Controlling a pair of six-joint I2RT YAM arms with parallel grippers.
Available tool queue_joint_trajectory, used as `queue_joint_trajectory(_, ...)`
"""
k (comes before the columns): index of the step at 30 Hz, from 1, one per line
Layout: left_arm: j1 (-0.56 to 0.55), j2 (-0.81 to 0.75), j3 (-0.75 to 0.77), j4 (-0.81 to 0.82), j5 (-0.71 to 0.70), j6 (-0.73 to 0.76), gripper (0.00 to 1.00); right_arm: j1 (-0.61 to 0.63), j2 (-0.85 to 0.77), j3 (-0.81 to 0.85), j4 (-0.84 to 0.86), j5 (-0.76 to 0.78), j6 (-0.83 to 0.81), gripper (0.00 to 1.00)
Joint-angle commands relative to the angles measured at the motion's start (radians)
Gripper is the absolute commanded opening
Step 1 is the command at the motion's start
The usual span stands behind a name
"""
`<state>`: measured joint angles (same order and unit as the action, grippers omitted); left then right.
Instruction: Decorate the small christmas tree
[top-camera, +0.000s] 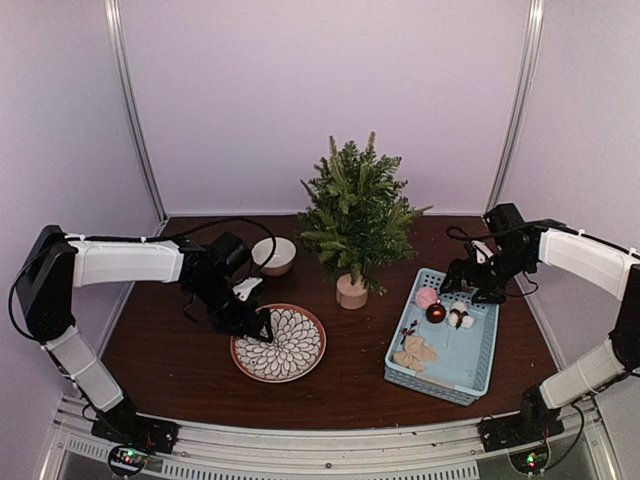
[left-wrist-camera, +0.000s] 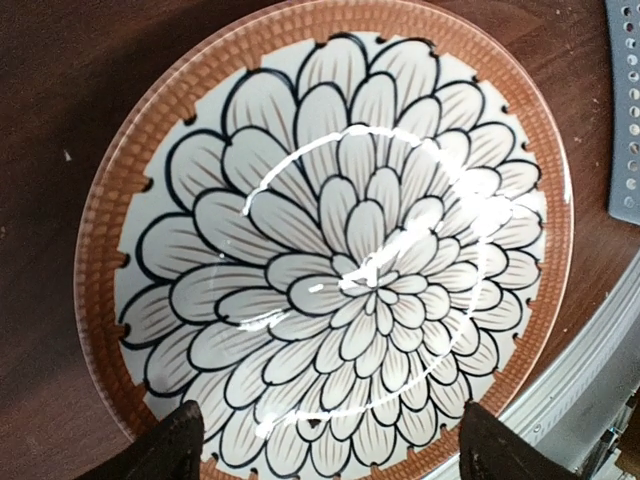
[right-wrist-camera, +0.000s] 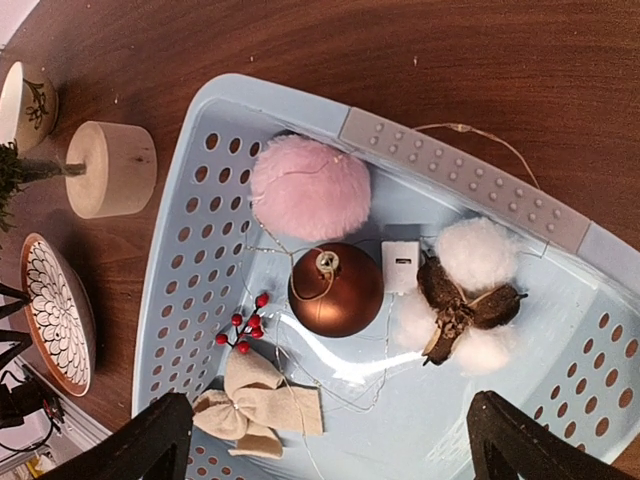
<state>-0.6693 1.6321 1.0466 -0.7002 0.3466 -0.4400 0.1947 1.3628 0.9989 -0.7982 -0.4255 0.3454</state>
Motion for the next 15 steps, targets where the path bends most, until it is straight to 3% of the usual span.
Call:
queue_joint_trajectory(1, 0.0, 0.049, 0.079, -0.01, -0.061, -0.016, 0.88, 0.006, 0.042, -0.012, 0.039, 0.027, 0.015, 1.0)
queue_joint_trajectory(9, 0.0, 0.114, 0.134, -0.081, -0.183, -0.027, 0.88, 0.005, 0.177, 0.041, 0.055, 0.105, -0.006, 0.99)
queue_joint_trajectory(15, 0.009, 0.149, 0.176, -0.175, -0.358, -0.035, 0.88, -0.031, 0.267, 0.117, 0.038, 0.179, -0.042, 1.0)
